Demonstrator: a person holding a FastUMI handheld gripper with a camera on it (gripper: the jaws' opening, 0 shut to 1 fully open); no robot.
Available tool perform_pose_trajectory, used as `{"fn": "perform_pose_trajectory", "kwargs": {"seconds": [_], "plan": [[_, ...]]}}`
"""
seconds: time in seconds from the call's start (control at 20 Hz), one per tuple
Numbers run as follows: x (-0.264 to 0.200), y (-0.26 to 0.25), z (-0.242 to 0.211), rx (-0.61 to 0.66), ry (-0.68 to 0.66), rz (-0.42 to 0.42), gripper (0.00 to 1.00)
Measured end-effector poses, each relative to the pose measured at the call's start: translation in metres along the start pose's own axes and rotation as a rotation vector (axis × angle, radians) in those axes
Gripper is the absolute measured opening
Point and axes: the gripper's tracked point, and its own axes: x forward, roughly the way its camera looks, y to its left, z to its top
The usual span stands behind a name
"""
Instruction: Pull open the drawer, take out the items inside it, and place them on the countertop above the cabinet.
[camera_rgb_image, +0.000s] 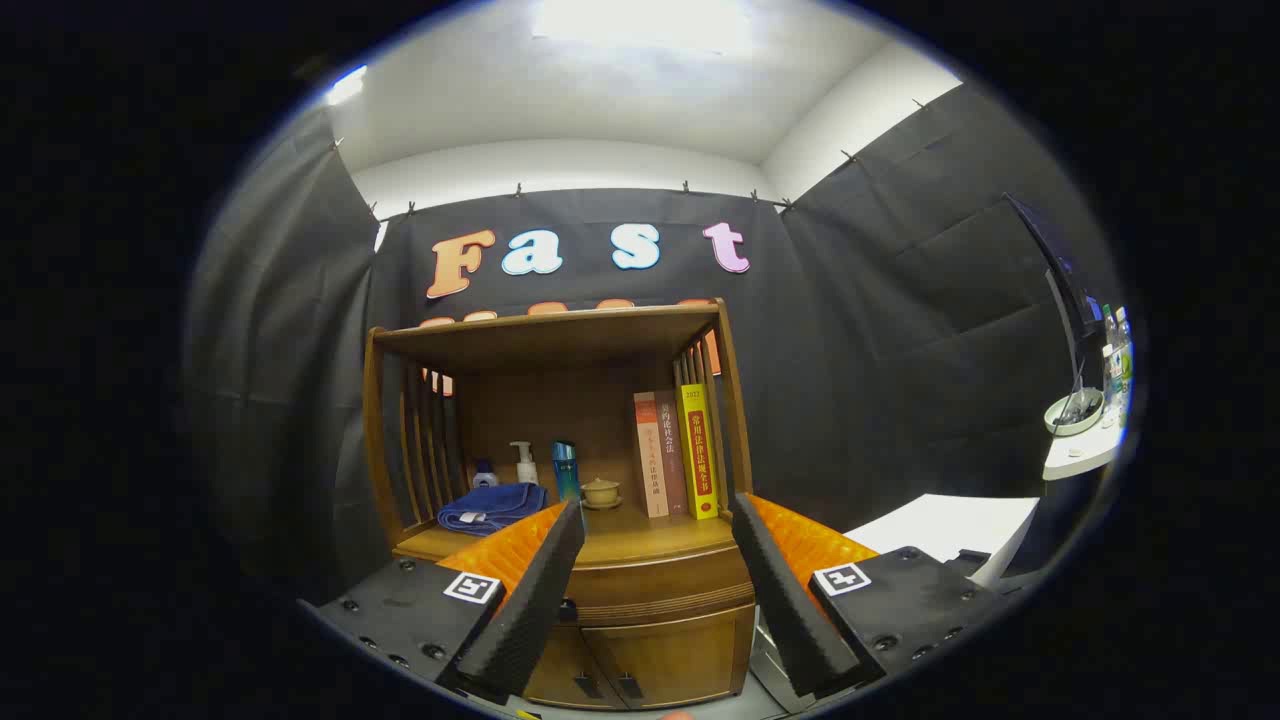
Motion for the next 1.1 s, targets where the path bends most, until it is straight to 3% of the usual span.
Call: {"fn": "perform_pose_trajectory", "kwargs": {"seconds": [1.1], "plan": [[-0.0025, -0.0005, 0.0034, 0.001, 0.0, 0.004, 0.98]]}}
